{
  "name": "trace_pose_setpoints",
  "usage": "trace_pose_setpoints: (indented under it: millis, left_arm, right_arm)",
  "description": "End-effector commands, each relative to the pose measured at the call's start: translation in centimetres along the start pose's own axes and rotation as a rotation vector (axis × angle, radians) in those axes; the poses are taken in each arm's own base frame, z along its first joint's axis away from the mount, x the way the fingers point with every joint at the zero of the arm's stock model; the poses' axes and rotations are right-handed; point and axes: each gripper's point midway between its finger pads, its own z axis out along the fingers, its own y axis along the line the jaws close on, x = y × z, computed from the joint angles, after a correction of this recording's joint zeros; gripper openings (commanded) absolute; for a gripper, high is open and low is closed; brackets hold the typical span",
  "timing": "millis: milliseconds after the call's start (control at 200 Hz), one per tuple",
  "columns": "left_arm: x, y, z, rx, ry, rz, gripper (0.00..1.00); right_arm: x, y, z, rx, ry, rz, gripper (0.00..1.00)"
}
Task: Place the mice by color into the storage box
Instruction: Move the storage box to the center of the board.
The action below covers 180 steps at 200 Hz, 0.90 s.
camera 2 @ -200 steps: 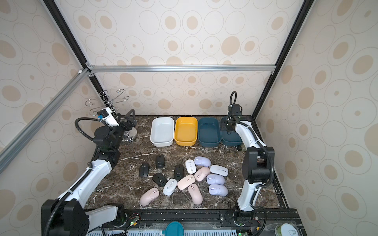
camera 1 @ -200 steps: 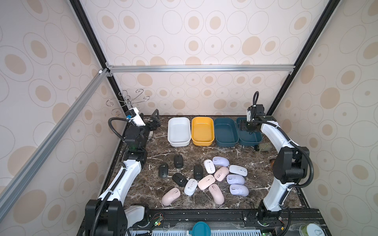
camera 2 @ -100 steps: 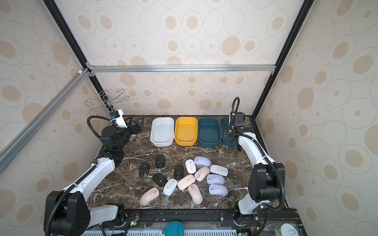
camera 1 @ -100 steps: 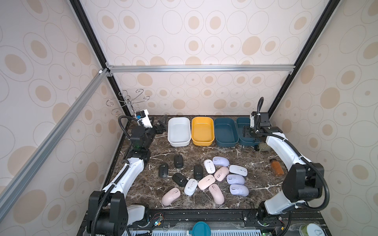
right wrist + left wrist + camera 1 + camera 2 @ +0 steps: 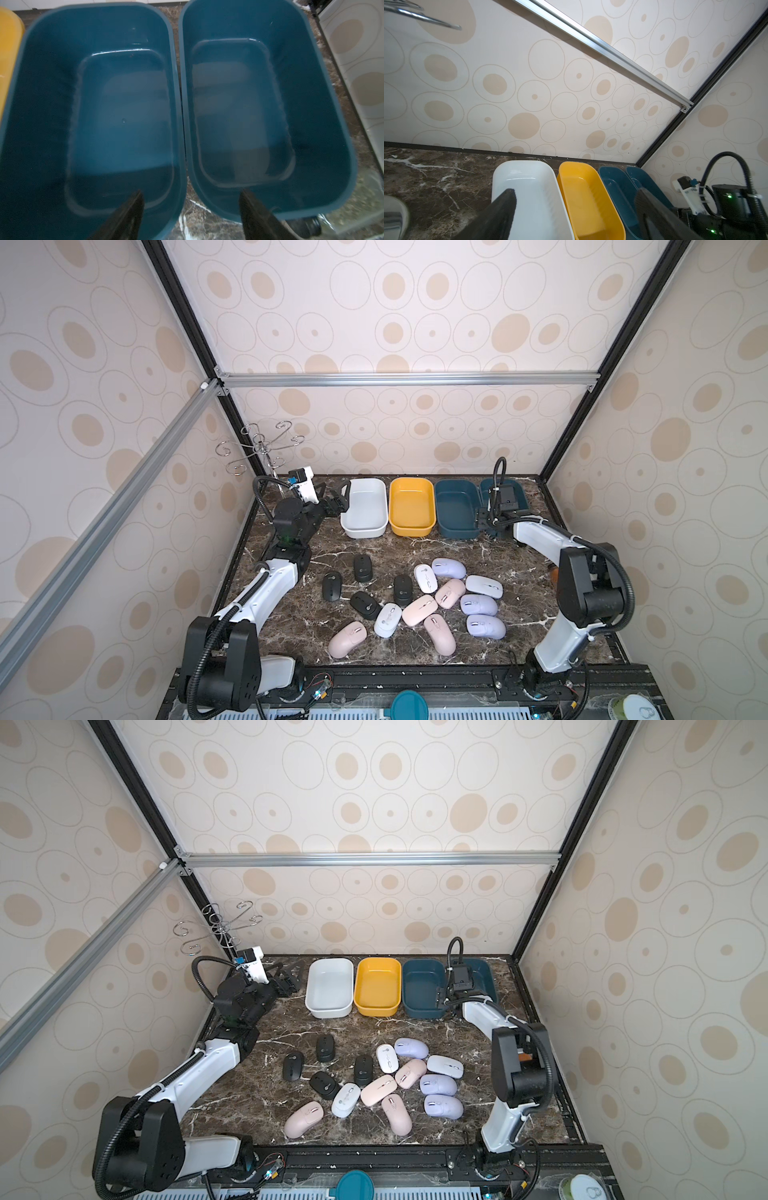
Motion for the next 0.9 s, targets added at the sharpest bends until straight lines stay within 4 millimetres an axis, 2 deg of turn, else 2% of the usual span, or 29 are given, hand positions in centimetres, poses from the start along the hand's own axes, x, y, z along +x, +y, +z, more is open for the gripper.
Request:
trace_pose_setpoints:
  millis: [0, 95, 270, 560, 725, 895]
  left_arm:
    - [0.1, -1.4, 0.4, 0.064, 0.003, -0.021, 0.89]
    - [0.4, -1.7, 0.6, 0.074, 0.013, -0.026, 0.89]
    - [0.8, -1.8, 0.7, 0.082, 0.025, -0.031, 0.88]
    - [0.9, -1.9, 0.8, 0.084, 0.030, -0.029, 0.87]
    - [0.7, -1.9, 0.7, 0.082, 0.025, -0.024, 0.87]
    - [0.3, -2.1, 0.5, 0.082, 0.014, -0.001, 0.88]
  right_arm:
    - [-1.9, 0.2, 1.0, 0.020, -0.022, -0.018, 0.75]
    - [-1.5, 0.5, 2.7, -0.002, 0.051, -0.034, 0.72]
    - [-1.1, 0.6, 4.2, 0.008, 0.106, -0.062, 0.67]
    - [-1.5, 1.6, 4.2, -0.037, 0.138, -0.084, 0.51]
    - [-1.0, 2.2, 4.4, -0.072, 0.159, -0.086, 0.41]
    - [-0.5, 3.8, 4.0, -0.125, 0.169, -0.118, 0.32]
